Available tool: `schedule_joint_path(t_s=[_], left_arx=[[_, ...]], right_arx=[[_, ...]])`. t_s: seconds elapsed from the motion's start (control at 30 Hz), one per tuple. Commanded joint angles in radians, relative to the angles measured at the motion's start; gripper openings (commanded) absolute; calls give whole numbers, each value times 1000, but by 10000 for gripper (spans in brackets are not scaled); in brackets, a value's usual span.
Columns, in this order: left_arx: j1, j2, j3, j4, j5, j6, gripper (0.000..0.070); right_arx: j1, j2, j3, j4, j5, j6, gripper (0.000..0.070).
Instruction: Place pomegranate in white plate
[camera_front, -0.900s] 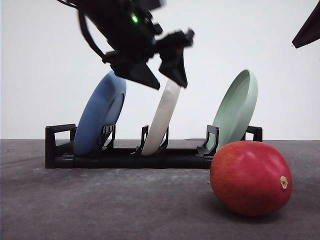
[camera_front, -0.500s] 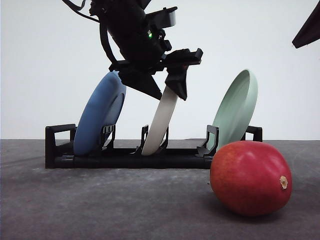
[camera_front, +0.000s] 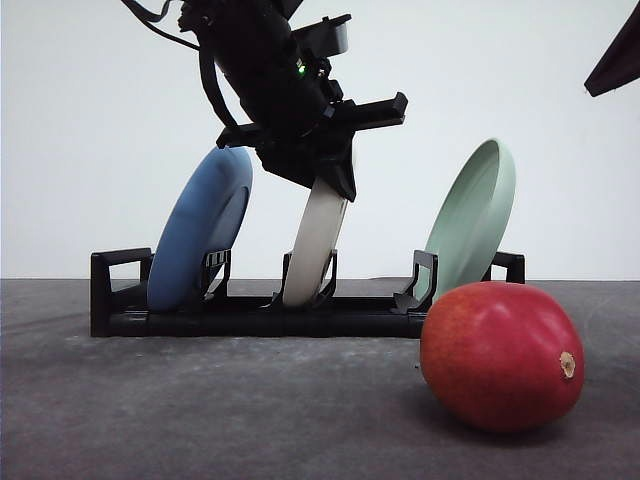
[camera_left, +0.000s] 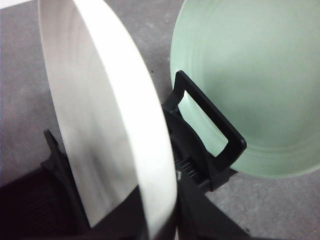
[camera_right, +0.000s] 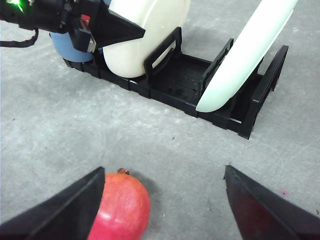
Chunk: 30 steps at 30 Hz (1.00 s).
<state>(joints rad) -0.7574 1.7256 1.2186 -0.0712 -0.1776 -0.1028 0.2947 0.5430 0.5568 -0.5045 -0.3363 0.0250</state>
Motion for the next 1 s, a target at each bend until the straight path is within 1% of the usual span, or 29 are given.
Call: schedule_joint_path(t_s=[0.0,0.27,0.53,0.7,0.8,0.97], left_arx=[[-9,14,29,10,3,-21,13],[-11,-25,35,10,6,-22,13],[-17,-117,35,6,7,-22,13],[-30,-188,35,-1,22,-22,13],[-43,-236,35,-30,38,-22,13],[-63,-323,35,-137,121,-22,13]], right_arx=[[4,4,14,11,3,0,481],[4,4,14,11,3,1,482],[4,4,14,11,3,0,481],[4,4,14,11,3,0,481],[4,4,14,11,3,0,481],[4,4,14,11,3,0,481]])
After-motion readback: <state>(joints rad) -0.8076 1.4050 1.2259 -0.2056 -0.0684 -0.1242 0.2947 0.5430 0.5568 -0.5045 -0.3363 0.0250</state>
